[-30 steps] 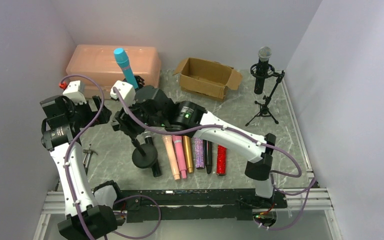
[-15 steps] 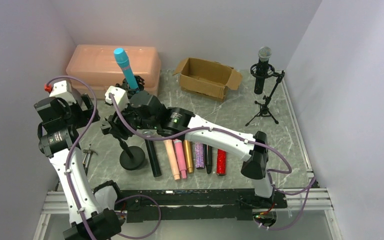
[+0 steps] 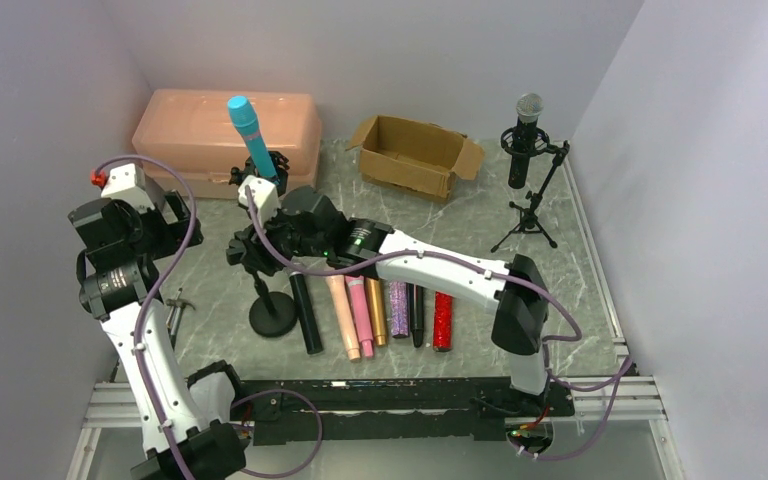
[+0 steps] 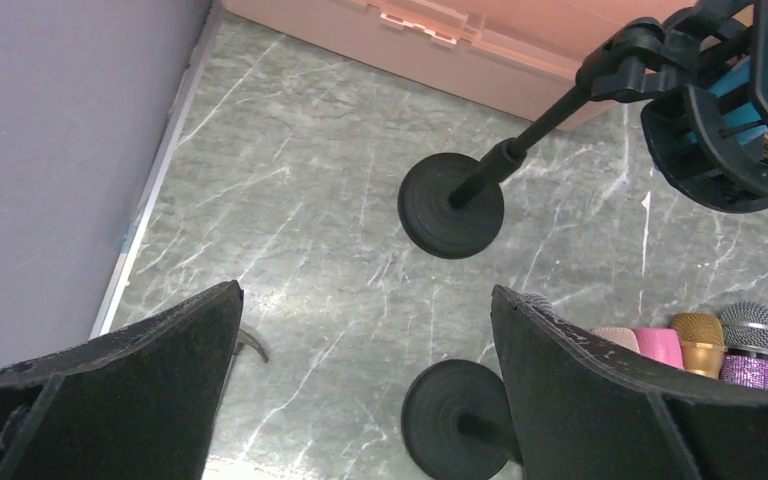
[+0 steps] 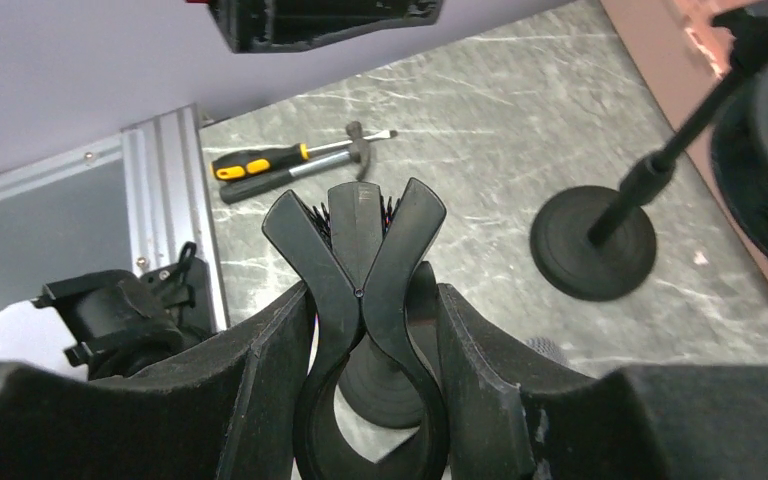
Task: Attach the microphones to the stand
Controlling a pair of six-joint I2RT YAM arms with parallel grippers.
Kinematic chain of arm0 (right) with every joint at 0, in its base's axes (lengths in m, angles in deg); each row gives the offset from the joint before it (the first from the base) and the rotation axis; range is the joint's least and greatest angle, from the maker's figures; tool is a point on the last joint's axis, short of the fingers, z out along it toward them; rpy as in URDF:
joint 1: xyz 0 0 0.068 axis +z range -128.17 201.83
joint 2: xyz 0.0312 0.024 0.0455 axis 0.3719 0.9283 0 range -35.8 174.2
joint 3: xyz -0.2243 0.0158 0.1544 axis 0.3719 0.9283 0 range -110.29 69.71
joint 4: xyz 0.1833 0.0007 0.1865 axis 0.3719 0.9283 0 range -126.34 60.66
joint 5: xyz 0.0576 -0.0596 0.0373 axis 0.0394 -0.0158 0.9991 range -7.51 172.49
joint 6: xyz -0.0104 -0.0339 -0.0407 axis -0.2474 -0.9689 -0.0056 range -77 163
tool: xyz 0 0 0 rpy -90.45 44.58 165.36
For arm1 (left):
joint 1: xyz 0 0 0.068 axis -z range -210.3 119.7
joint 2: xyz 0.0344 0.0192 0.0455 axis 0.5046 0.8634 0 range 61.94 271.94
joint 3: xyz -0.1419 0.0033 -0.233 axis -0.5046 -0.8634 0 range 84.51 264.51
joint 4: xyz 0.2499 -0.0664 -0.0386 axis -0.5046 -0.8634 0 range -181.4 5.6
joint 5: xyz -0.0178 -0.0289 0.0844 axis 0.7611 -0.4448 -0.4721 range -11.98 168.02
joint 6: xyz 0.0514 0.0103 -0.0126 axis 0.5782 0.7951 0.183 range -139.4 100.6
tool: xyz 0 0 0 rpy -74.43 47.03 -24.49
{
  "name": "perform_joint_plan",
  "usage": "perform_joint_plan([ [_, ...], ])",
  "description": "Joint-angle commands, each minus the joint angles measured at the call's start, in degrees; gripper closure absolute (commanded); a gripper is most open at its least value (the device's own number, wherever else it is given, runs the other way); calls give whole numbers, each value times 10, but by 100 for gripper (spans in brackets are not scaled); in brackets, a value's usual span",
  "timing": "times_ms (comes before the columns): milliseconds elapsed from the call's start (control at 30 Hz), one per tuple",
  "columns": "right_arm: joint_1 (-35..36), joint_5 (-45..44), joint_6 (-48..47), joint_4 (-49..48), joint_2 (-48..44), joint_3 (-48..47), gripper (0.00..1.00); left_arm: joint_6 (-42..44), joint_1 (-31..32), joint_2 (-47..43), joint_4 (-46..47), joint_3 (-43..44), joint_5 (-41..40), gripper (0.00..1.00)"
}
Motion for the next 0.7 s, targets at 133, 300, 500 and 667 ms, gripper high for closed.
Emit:
perform_joint_plan([
  [133,-9,-16,-36,2,-73,10,93,-13,-3,-10,36,-17,48,0],
  [300,-16,-1,-48,40,-83,14,93,-12,-3,-8,38,-22,62,1],
  [500,-32,11,-48,49,-113,56,93,-6,-3,-11,40,-30,94,0],
  [667,-39,15,-48,56,-132,81,92,0,-3,-7,36,-31,112,0],
])
